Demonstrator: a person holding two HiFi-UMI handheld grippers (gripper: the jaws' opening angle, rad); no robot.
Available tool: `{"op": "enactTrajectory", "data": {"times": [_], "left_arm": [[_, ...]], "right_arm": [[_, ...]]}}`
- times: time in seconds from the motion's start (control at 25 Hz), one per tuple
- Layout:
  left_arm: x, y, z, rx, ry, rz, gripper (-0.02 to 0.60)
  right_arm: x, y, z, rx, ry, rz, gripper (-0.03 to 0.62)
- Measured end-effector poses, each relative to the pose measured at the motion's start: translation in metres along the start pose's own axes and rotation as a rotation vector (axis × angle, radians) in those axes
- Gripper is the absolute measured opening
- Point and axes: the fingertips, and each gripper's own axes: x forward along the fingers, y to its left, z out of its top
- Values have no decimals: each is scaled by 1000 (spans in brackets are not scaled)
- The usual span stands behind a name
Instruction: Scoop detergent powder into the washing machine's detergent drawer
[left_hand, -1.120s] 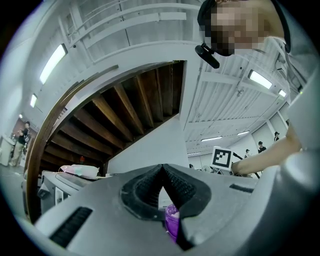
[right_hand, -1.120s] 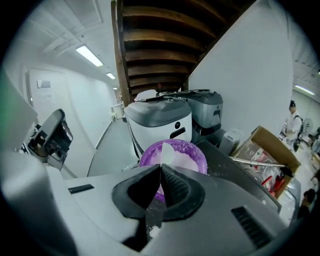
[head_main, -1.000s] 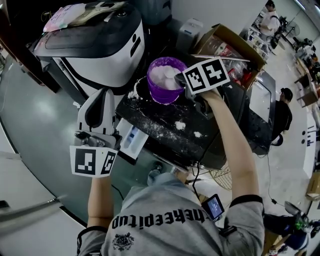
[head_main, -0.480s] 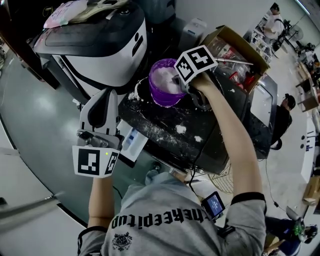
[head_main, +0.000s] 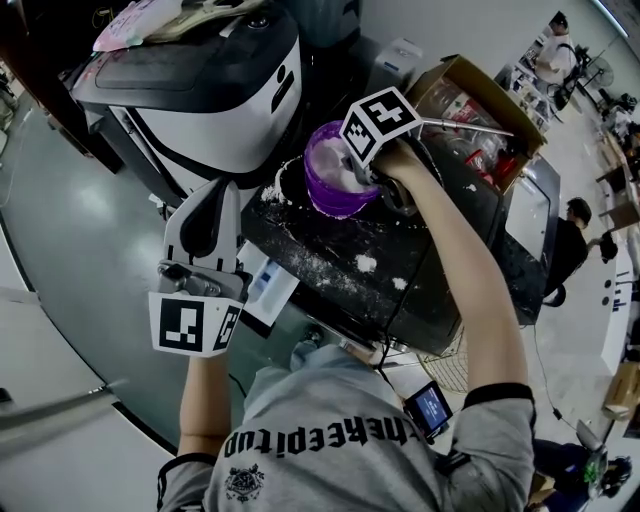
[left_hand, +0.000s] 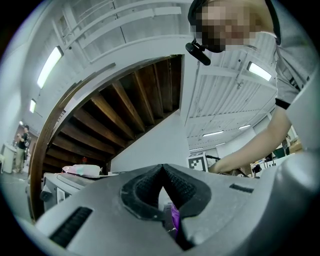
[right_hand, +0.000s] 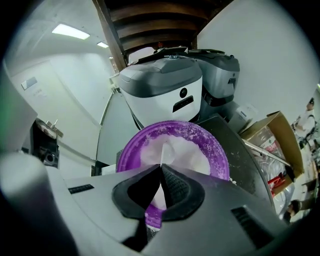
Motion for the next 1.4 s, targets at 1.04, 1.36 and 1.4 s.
{"op": "enactTrajectory", "data": {"times": [1.04, 1.36, 1.4], "left_arm": [[-10, 2, 2, 1, -4, 10, 3], [-13, 2, 8, 1, -4, -35, 3], [-14, 2, 9, 0, -4, -42, 3]], "right_arm": [[-15, 15, -4, 177, -89, 227, 6], [-35, 10, -16, 356, -239, 305, 6], [-38, 11, -18, 378, -261, 316, 6]]}}
